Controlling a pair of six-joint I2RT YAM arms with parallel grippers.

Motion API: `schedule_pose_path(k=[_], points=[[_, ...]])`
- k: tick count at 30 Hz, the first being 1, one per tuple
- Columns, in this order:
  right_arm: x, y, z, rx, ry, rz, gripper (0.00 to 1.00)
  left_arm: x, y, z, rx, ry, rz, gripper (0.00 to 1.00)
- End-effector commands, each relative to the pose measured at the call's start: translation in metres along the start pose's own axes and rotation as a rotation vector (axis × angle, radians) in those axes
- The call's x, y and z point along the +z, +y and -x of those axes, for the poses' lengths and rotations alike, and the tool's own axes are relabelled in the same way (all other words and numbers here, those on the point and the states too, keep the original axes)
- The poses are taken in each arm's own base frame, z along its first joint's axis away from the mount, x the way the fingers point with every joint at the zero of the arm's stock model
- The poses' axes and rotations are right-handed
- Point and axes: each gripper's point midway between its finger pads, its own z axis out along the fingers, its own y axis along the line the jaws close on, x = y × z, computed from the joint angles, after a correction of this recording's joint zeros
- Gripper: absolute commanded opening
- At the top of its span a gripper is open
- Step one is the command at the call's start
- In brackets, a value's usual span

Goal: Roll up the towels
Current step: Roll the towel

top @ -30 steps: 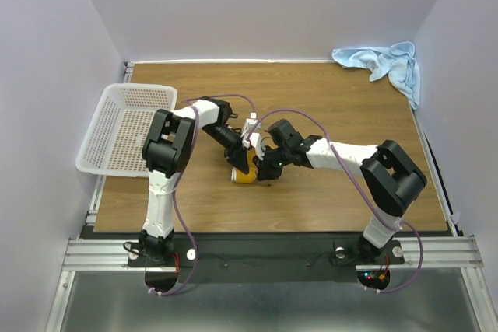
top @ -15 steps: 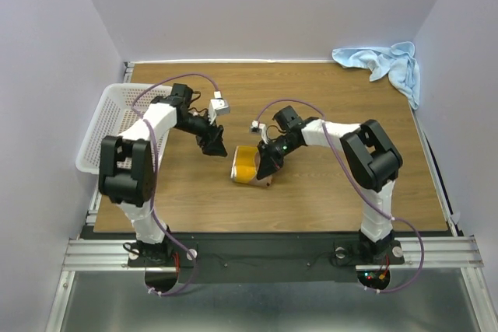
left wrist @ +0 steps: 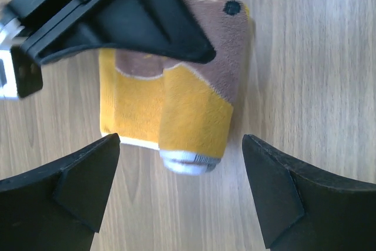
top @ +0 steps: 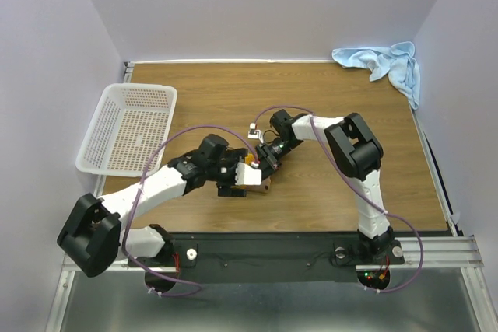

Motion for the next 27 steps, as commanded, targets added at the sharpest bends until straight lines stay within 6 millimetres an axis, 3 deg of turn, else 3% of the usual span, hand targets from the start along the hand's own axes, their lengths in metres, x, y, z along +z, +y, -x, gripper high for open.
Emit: schedule_pose_path(k=[1, 5, 10, 13, 16, 19, 20, 21, 23, 25, 27], points=[[0.005, -0.027, -0.023, 0.091, 0.08, -0.089, 0.03, 0.012, 0.025, 0.012, 0.139, 0.03, 0.119, 0.97], [0.005, -0.027, -0.02, 0.103, 0.078, -0.071, 0.06, 0.034, 0.017, 0.017, 0.16, 0.048, 0.075, 0.96], [0.001, -0.028, -0.018, 0.125, 0.071, -0.065, 0.12, 0.052, 0.011, -0.004, 0.162, 0.131, 0.032, 0.9], [-0.001, -0.031, -0.02, 0.134, 0.076, -0.08, 0.16, 0.053, 0.001, -0.019, 0.175, 0.171, 0.009, 0.82], [-0.006, -0.032, -0.018, 0.14, 0.068, -0.094, 0.22, 0.047, -0.013, -0.031, 0.158, 0.213, -0.039, 0.58], [-0.014, -0.035, -0.013, 0.15, 0.047, -0.109, 0.25, 0.042, -0.025, -0.034, 0.13, 0.223, -0.089, 0.4], [-0.017, -0.036, -0.011, 0.152, 0.041, -0.117, 0.26, 0.039, -0.035, -0.038, 0.104, 0.241, -0.128, 0.23], [-0.021, -0.036, -0.008, 0.154, 0.031, -0.126, 0.26, 0.037, -0.038, -0.038, 0.093, 0.242, -0.145, 0.16], [-0.029, -0.039, -0.003, 0.166, 0.009, -0.138, 0.27, 0.034, -0.05, -0.041, 0.051, 0.254, -0.209, 0.05], [-0.035, -0.04, 0.001, 0.169, -0.008, -0.153, 0.27, 0.035, -0.057, -0.042, 0.004, 0.259, -0.261, 0.01], [-0.04, -0.039, 0.004, 0.161, -0.019, -0.163, 0.38, 0.032, -0.056, -0.047, -0.052, 0.275, -0.296, 0.0]])
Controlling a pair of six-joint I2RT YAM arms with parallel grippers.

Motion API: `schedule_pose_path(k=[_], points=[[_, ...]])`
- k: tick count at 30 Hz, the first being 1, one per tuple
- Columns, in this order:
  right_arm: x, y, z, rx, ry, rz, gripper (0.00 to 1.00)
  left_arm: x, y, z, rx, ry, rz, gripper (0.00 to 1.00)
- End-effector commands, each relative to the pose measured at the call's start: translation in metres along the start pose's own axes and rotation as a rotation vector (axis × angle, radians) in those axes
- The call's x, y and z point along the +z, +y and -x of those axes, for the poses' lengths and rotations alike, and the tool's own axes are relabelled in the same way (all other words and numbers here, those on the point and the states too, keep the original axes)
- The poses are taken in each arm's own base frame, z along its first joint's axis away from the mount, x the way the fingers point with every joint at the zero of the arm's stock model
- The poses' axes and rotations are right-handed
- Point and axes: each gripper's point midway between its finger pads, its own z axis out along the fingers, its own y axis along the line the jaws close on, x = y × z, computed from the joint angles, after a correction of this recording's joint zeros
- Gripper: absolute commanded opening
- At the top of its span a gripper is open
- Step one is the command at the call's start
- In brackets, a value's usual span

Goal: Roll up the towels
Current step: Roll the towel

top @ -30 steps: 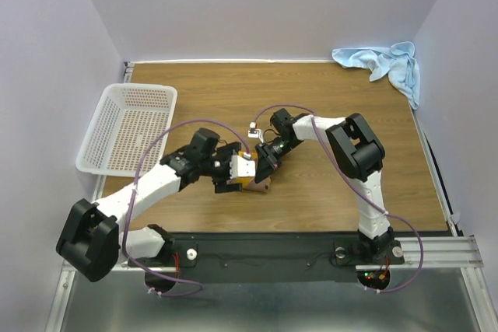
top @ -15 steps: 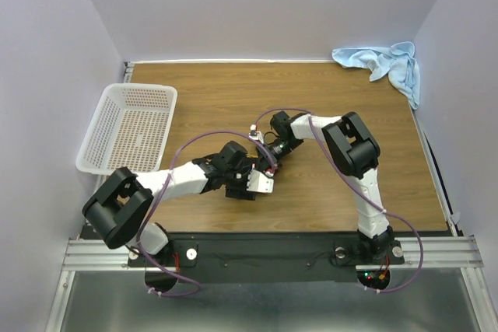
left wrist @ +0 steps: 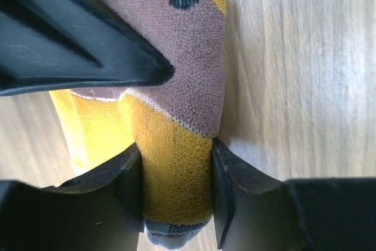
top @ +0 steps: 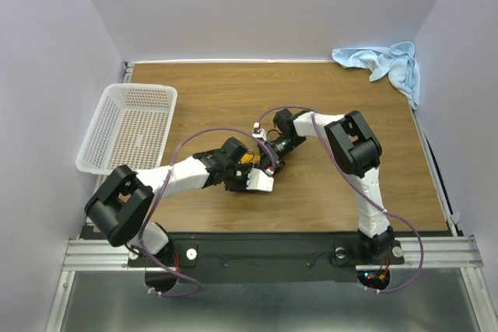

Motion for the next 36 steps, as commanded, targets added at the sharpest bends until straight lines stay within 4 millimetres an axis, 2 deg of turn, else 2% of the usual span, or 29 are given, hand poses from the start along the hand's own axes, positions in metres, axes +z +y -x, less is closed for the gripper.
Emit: schedule_pose_path(k=[1, 2, 3, 6, 10, 11, 12, 13, 14, 15, 20, 21, 23, 25, 27, 28, 36], points=[[-0.036, -0.029, 0.016, -0.023, -0.069, -0.17, 0.45, -0.008, -0.046, -0.028, -0.178, 0.096, -0.255, 0.0], [-0.039, -0.026, 0.018, -0.033, -0.079, -0.174, 0.49, -0.008, -0.048, -0.03, -0.199, 0.098, -0.281, 0.0], [-0.043, -0.025, 0.02, -0.043, -0.089, -0.183, 0.52, -0.009, -0.038, -0.031, -0.228, 0.089, -0.281, 0.0], [-0.066, -0.015, 0.033, -0.088, -0.15, -0.222, 0.55, -0.006, -0.043, -0.035, -0.315, 0.074, -0.383, 0.0], [-0.102, -0.001, 0.044, -0.13, -0.241, -0.271, 0.63, -0.004, -0.024, -0.041, -0.431, 0.028, -0.445, 0.0], [-0.109, 0.004, 0.045, -0.146, -0.26, -0.277, 0.64, -0.005, -0.027, -0.041, -0.451, 0.028, -0.478, 0.0], [-0.119, 0.012, 0.047, -0.184, -0.291, -0.295, 0.65, -0.006, -0.015, -0.039, -0.459, 0.012, -0.471, 0.0], [-0.128, 0.017, 0.048, -0.203, -0.315, -0.311, 0.65, -0.001, -0.019, -0.039, -0.488, 0.004, -0.511, 0.0], [-0.133, 0.02, 0.048, -0.223, -0.329, -0.327, 0.65, -0.003, -0.02, -0.041, -0.521, 0.003, -0.54, 0.0], [-0.14, 0.029, 0.046, -0.275, -0.354, -0.363, 0.65, -0.002, -0.01, -0.037, -0.527, -0.016, -0.538, 0.0], [-0.154, 0.061, 0.043, -0.434, -0.436, -0.408, 0.66, 0.002, -0.014, -0.035, -0.627, -0.052, -0.68, 0.0], [-0.157, 0.062, 0.046, -0.475, -0.455, -0.441, 0.66, 0.003, -0.007, -0.035, -0.619, -0.064, -0.679, 0.0], [-0.152, 0.071, 0.044, -0.544, -0.451, -0.485, 0.7, 0.007, -0.01, -0.037, -0.652, -0.063, -0.72, 0.0], [-0.15, 0.071, 0.049, -0.621, -0.449, -0.567, 0.77, 0.012, -0.004, -0.041, -0.673, -0.066, -0.73, 0.0], [-0.133, 0.078, 0.049, -0.706, -0.418, -0.602, 0.9, 0.012, -0.001, -0.043, -0.692, -0.066, -0.74, 0.0], [-0.122, 0.082, 0.054, -0.759, -0.404, -0.65, 0.92, 0.015, 0.003, -0.045, -0.701, -0.067, -0.738, 0.0], [-0.064, 0.069, 0.068, -1.005, -0.319, -0.809, 0.96, 0.018, 0.009, -0.049, -0.724, -0.063, -0.752, 0.0]])
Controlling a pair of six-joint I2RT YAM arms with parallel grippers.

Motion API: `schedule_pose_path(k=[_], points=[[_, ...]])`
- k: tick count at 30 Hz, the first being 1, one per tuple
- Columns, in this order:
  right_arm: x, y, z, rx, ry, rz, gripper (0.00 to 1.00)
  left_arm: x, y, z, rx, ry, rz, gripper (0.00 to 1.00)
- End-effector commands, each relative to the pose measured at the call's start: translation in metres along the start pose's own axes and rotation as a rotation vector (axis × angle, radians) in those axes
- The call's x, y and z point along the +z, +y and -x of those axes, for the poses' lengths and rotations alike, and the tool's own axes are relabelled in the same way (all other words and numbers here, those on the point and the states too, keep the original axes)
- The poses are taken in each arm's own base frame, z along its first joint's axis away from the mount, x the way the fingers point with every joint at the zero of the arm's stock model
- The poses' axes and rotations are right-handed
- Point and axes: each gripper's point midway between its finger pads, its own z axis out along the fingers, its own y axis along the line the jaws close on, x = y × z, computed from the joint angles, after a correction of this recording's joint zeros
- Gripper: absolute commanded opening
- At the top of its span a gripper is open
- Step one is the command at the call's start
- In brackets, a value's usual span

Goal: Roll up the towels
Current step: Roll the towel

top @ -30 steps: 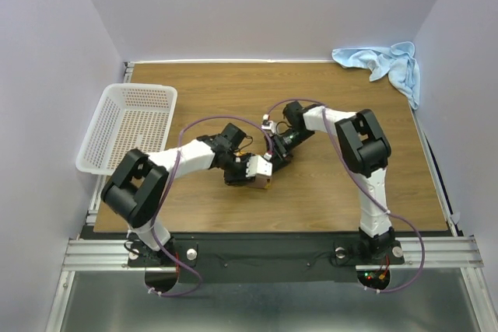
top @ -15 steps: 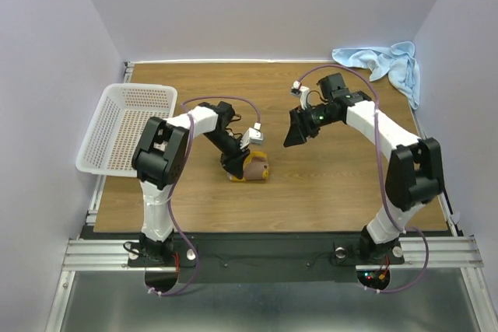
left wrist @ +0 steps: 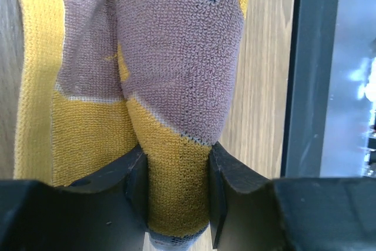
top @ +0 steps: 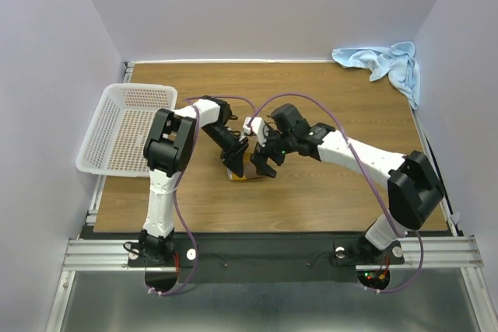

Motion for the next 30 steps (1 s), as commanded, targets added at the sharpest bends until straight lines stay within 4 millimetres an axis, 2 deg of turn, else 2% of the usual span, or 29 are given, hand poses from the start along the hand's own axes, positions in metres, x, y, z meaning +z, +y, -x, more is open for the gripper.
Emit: schedule_pose_path(k=[1, 4, 5, 7, 8, 10, 13, 14, 16, 17, 20, 22, 23, 24, 26, 27, 28, 30], points=[[0.023, -0.016, 0.015, -0.19, -0.04, -0.145, 0.96, 0.006, 0.02, -0.035, -0.011, 0.138, 0.021, 0.0], [0.038, -0.01, 0.01, -0.277, -0.027, -0.161, 0.97, 0.007, 0.022, -0.036, -0.009, 0.141, 0.023, 0.0], [0.047, -0.004, -0.002, -0.295, -0.002, -0.149, 0.97, 0.006, 0.022, -0.036, -0.009, 0.142, 0.023, 0.0], [0.055, -0.006, -0.007, -0.335, 0.004, -0.17, 0.97, 0.007, 0.022, -0.036, -0.009, 0.144, 0.021, 0.0], [0.064, -0.004, -0.02, -0.345, 0.033, -0.158, 0.97, 0.006, 0.023, -0.036, -0.009, 0.142, 0.02, 0.0], [0.072, -0.005, -0.028, -0.34, 0.053, -0.154, 0.92, 0.007, 0.022, -0.036, -0.006, 0.14, 0.02, 0.0], [0.083, 0.0, -0.044, -0.32, 0.086, -0.115, 0.52, 0.005, 0.021, -0.033, 0.008, 0.125, 0.024, 0.03], [0.085, 0.002, -0.047, -0.315, 0.089, -0.102, 0.28, 0.005, 0.02, -0.032, 0.003, 0.118, 0.025, 0.08], [0.084, 0.009, -0.053, -0.283, 0.094, -0.076, 0.08, 0.002, 0.021, -0.03, 0.011, 0.105, 0.04, 0.16], [0.083, 0.01, -0.056, -0.274, 0.101, -0.069, 0.01, -0.003, 0.019, -0.025, 0.02, 0.09, 0.057, 0.25], [0.078, 0.019, -0.068, -0.214, 0.132, 0.002, 0.01, -0.014, 0.016, -0.016, 0.061, 0.051, 0.108, 0.36], [0.072, 0.029, -0.079, -0.154, 0.163, 0.078, 0.01, -0.027, 0.015, -0.009, 0.079, 0.016, 0.162, 0.49], [0.069, 0.026, -0.083, -0.122, 0.172, 0.087, 0.01, -0.032, 0.015, -0.008, 0.084, 0.002, 0.177, 0.53], [0.068, 0.027, -0.087, -0.096, 0.184, 0.103, 0.01, -0.04, 0.017, -0.007, 0.091, -0.015, 0.2, 0.63], [0.062, 0.031, -0.097, -0.036, 0.218, 0.16, 0.01, -0.055, 0.014, -0.002, 0.104, -0.045, 0.241, 0.93], [0.061, 0.033, -0.099, -0.017, 0.227, 0.177, 0.01, -0.061, 0.014, -0.001, 0.113, -0.057, 0.257, 0.98], [0.058, 0.038, -0.103, 0.02, 0.243, 0.21, 0.01, -0.072, 0.017, -0.001, 0.106, -0.079, 0.283, 0.98], [0.059, 0.036, -0.106, 0.087, 0.262, 0.252, 0.01, -0.09, 0.015, 0.011, 0.143, -0.126, 0.343, 0.98]])
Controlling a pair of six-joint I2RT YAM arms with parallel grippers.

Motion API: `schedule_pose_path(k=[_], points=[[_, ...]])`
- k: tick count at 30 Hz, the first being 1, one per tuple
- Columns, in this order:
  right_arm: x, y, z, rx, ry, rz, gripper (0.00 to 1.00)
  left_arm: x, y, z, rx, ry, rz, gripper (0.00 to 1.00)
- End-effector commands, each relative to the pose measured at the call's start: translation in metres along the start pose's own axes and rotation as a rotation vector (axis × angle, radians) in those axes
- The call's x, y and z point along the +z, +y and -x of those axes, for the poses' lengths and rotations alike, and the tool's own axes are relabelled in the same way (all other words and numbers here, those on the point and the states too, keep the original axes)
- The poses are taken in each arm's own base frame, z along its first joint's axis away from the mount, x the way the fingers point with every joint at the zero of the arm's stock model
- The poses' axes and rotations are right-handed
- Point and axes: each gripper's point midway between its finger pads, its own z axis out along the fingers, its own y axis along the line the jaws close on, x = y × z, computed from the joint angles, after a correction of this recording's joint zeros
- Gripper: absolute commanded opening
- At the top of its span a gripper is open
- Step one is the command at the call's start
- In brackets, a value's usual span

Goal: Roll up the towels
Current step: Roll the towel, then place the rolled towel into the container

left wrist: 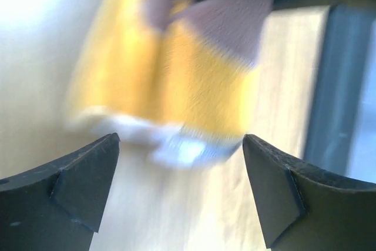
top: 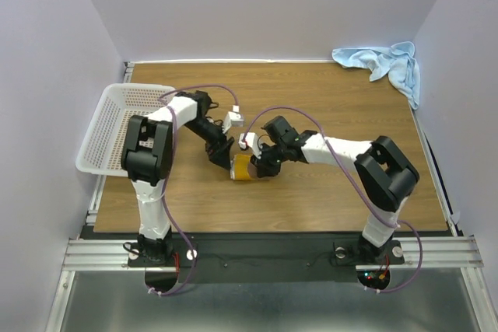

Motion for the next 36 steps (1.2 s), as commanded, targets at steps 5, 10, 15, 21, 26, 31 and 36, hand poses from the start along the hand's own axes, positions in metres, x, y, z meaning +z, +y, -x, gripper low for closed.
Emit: schedule_pose_path(k=[5, 10, 15, 21, 26, 31, 36], points=[[-0.003, 0.049, -0.059, 0.429, 0.2, 0.414, 0.01, -0.078, 0.005, 0.041, 0.179, -0.191, 0.358, 0.99], [0.005, 0.044, -0.057, 0.553, 0.189, 0.496, 0.01, -0.1, -0.004, 0.037, 0.288, -0.214, 0.577, 0.99], [0.011, 0.04, -0.055, 0.636, 0.194, 0.539, 0.01, -0.102, -0.022, 0.034, 0.53, -0.179, 0.748, 0.99], [0.02, 0.037, -0.058, 0.759, 0.214, 0.605, 0.01, -0.055, -0.052, 0.028, 0.829, -0.052, 0.815, 0.99], [0.023, 0.036, -0.06, 0.839, 0.205, 0.663, 0.01, 0.0, -0.073, 0.033, 0.959, 0.015, 0.717, 0.99], [0.027, 0.036, -0.061, 0.877, 0.194, 0.705, 0.01, 0.033, -0.065, 0.044, 1.001, 0.052, 0.709, 0.99], [0.029, 0.042, -0.063, 0.935, 0.178, 0.777, 0.01, 0.056, -0.058, 0.043, 1.008, 0.084, 0.663, 0.99]])
